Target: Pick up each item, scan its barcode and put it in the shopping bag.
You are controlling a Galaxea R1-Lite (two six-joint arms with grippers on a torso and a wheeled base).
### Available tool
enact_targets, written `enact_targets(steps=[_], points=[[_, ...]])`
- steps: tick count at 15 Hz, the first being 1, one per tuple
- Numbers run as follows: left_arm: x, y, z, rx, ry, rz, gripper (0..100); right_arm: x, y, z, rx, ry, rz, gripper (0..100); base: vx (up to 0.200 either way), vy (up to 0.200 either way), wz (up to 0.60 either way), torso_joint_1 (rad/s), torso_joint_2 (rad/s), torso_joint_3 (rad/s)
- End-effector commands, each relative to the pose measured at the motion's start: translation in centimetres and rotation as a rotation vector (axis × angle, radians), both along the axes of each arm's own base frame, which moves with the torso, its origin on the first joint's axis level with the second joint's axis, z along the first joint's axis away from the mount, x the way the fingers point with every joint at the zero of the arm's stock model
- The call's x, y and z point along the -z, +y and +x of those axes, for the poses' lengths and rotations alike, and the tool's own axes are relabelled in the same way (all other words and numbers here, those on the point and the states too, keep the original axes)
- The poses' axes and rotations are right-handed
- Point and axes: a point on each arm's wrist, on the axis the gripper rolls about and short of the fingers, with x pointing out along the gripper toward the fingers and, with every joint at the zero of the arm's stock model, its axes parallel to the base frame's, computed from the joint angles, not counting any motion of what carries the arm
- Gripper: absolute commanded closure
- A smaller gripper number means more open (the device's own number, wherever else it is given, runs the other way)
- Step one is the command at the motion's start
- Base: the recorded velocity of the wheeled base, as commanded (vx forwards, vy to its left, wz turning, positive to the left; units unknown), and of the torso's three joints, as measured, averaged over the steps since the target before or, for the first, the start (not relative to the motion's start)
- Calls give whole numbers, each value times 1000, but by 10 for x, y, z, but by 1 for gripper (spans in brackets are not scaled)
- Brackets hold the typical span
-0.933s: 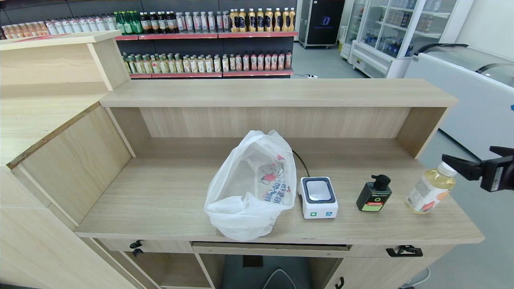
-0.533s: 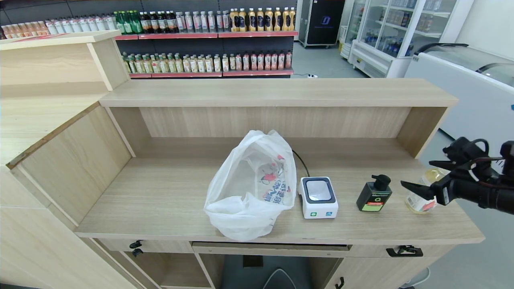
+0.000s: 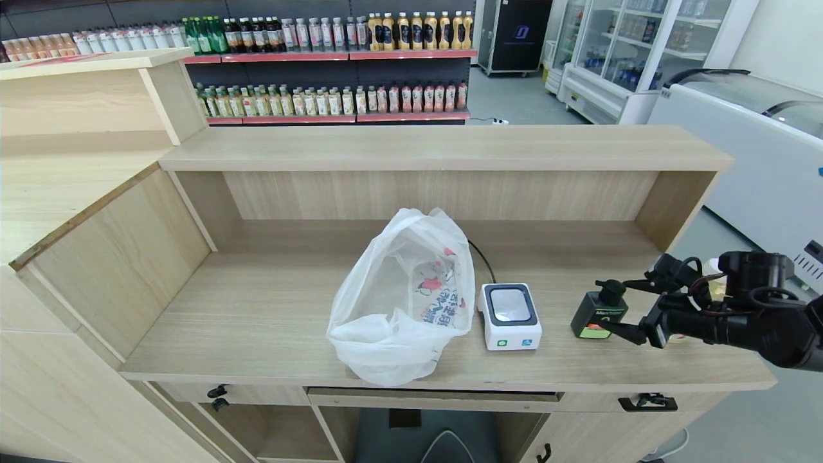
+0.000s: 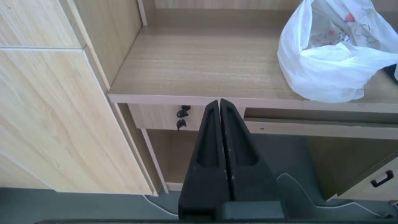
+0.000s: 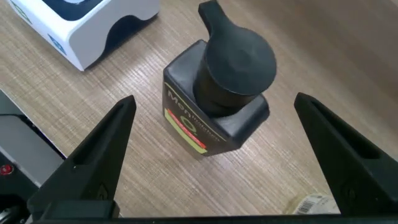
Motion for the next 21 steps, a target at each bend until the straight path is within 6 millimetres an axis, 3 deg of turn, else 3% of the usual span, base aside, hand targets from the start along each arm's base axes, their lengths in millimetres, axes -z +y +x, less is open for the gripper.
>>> enact_targets(steps=[1,15,16,21], points=[[0,0,0,-1,0,0,100,16,0,7,-6,37,9,0,0,0,0,0,0,0],[0,0,0,-1,0,0,100,54,30,43,-202,74,88,0,0,0,0,0,0,0],[0,0,0,-1,0,0,100,56,32,44,-207,78,91,100,0,0,0,0,0,0],[0,0,0,-1,0,0,100,44,29,47,-200,39,78,100,0,0,0,0,0,0]])
